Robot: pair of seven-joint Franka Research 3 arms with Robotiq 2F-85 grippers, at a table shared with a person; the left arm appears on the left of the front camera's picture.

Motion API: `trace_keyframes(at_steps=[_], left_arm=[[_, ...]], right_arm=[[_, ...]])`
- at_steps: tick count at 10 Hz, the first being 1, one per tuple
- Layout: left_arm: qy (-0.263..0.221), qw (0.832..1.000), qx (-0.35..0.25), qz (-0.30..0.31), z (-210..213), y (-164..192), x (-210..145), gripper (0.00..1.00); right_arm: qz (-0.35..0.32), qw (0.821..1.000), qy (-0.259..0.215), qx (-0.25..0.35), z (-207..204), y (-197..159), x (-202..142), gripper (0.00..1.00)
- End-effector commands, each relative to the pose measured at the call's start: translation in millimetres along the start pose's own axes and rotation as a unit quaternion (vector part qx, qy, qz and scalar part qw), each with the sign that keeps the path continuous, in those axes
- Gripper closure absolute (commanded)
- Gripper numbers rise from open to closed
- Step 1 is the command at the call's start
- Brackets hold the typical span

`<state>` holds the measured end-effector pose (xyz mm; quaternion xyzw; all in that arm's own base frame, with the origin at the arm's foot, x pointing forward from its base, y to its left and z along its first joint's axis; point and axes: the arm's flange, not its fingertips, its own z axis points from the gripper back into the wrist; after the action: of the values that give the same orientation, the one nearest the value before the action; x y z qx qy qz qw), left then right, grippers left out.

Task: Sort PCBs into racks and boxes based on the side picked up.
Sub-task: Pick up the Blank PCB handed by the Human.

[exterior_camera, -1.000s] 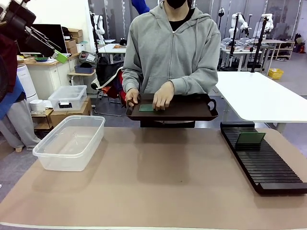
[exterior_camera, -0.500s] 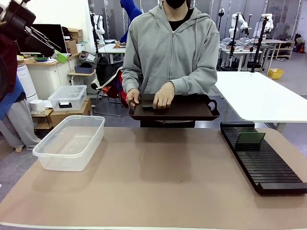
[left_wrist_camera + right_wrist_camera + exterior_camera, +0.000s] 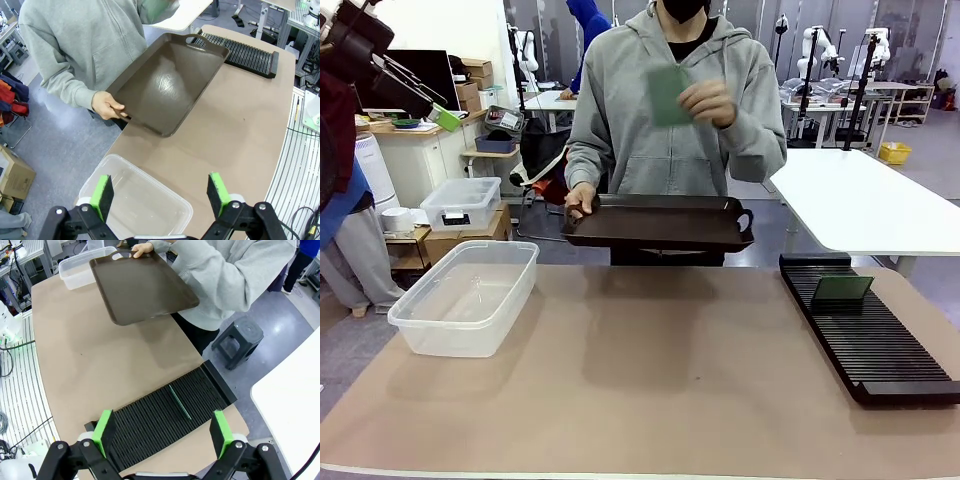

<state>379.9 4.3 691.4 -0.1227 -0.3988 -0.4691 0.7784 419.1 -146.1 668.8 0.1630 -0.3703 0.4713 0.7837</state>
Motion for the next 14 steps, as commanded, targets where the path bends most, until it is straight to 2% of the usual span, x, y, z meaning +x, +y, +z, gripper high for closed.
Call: trace_keyframes(at_steps=[1,13,14], left_arm=[[0.0,1.0,-0.004,-0.002,1,-1,-1,0.0],[0.0,1.0,-0.004,-0.002,1,-1,-1,0.0],[0.0,1.0,-0.004,-0.002,1,-1,-1,0.0]], right_arm=[[-0.003,1.0,0.001,0.001,-1,0,1,0.0],[0.0,1.0,0.0,0.0,0,0,0,0.0],[-0.036,0.999,-0.001,0.033,-13,-13,6,0.0]])
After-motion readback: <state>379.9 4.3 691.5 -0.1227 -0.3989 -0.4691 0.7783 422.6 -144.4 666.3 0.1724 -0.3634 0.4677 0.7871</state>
